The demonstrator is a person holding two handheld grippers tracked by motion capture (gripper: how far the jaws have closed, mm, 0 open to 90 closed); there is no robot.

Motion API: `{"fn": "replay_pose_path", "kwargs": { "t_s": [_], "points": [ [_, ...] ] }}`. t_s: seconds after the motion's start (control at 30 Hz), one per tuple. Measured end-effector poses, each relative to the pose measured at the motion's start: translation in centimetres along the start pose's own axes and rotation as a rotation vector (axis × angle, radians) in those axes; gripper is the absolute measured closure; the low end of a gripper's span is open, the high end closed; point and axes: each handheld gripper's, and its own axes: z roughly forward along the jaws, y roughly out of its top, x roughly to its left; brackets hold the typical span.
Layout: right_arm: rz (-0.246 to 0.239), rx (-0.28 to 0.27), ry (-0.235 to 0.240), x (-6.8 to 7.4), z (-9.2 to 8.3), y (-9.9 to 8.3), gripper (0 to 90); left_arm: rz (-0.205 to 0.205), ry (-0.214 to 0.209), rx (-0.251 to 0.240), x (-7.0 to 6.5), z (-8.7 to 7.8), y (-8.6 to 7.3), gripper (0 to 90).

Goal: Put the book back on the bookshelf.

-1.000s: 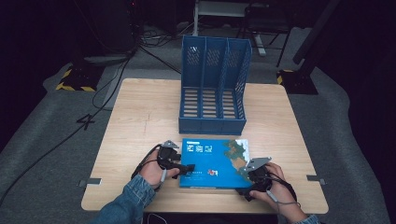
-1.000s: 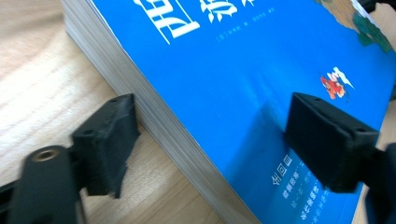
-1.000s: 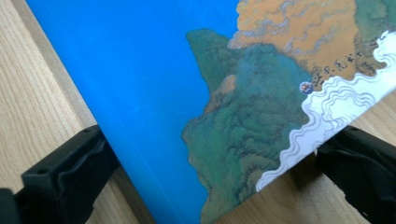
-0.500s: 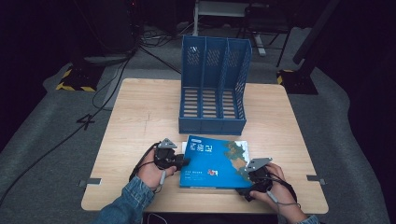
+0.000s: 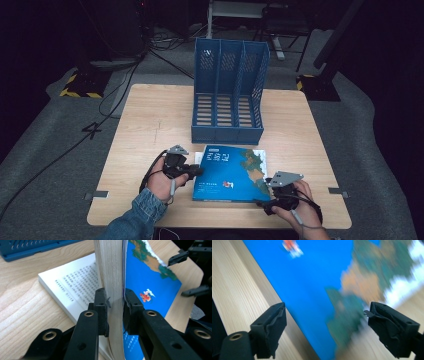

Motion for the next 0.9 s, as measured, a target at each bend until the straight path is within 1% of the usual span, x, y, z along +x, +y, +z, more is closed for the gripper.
{"fn": "replay_pose_path", "kwargs": {
  "t_s": [0.03, 0.07, 0.13, 0.23, 0.27, 0.3, 0.33, 0.37, 0.43, 0.47, 0.5, 0.53, 0.57, 0.6, 0.67, 0.7, 0.73, 0.77, 0.87, 0.9],
  "points": [
    [-0.019, -0.034, 0.012, 0.5, 0.5, 0.4, 16.9, 0.003, -0.003, 0.000, -0.1, -0.1, 0.2, 75.8],
    [-0.042, -0.055, 0.021, 0.9, 1.2, 0.6, 16.4, 0.004, -0.006, 0.000, -0.2, -0.2, 0.3, 75.9],
    [-0.075, -0.078, 0.030, 1.5, 2.1, 1.2, 16.4, -0.001, -0.018, -0.001, -0.3, -0.2, 0.6, 75.9],
    [-0.093, -0.124, 0.058, 2.3, 3.1, 1.9, 15.7, 0.000, -0.029, 0.003, -0.5, -0.2, 1.0, 75.9],
    [-0.107, -0.145, 0.063, 2.7, 3.4, 2.2, 15.3, 0.002, -0.034, 0.001, -0.6, -0.2, 1.2, 75.9],
    [-0.121, -0.159, 0.058, 3.0, 3.8, 2.4, 15.3, 0.002, -0.042, 0.002, -0.6, -0.2, 1.3, 75.9],
    [-0.141, -0.175, 0.042, 3.4, 4.1, 2.5, 14.9, 0.001, -0.048, 0.002, -0.7, -0.2, 1.4, 76.0],
    [-0.148, -0.193, 0.028, 3.6, 4.4, 2.6, 12.8, 0.002, -0.053, 0.001, -0.8, -0.3, 1.5, 76.0],
    [-0.152, -0.217, 0.004, 4.0, 5.2, 2.7, 1.6, 0.000, -0.058, -0.002, -0.8, -0.3, 1.6, 76.0],
    [-0.150, -0.221, -0.009, 4.2, 5.5, 2.8, 0.0, -0.001, -0.062, -0.006, -0.8, -0.3, 1.6, 76.1],
    [-0.159, -0.230, -0.046, 4.6, 5.9, 2.8, 0.0, -0.006, -0.062, -0.006, -0.8, -0.3, 1.7, 76.1],
    [-0.194, -0.216, -0.081, 4.9, 6.2, 3.0, 0.0, -0.012, -0.064, -0.009, -0.8, -0.2, 1.7, 76.2],
    [-0.209, -0.208, -0.090, 5.1, 6.3, 3.1, 0.0, -0.016, -0.069, -0.010, -0.8, -0.2, 1.8, 76.2],
    [-0.239, -0.207, -0.099, 5.3, 6.5, 3.4, 0.0, -0.017, -0.069, -0.010, -0.8, -0.2, 1.9, 76.2],
    [-0.259, -0.213, -0.109, 5.7, 6.8, 3.7, 0.0, -0.017, -0.071, -0.010, -0.8, -0.2, 1.9, 76.3],
    [-0.274, -0.224, -0.119, 6.0, 7.1, 3.8, 0.0, -0.022, -0.075, -0.008, -0.8, -0.2, 2.0, 76.3],
    [-0.274, -0.224, -0.119, 6.0, 7.1, 3.8, 0.0, -0.022, -0.075, -0.008, -0.8, -0.2, 2.0, 76.3],
    [-0.296, -0.228, -0.143, 6.6, 7.4, 3.9, 0.0, -0.024, -0.076, -0.006, -0.8, -0.2, 1.9, 76.3],
    [-0.345, -0.220, -0.191, 7.4, 7.9, 4.0, 0.0, -0.028, -0.080, -0.005, -0.8, -0.2, 1.9, 76.3],
    [-0.345, -0.220, -0.191, 7.4, 7.9, 4.0, 0.0, -0.029, -0.078, -0.005, -0.8, -0.2, 1.9, 76.3]
  ]
}}
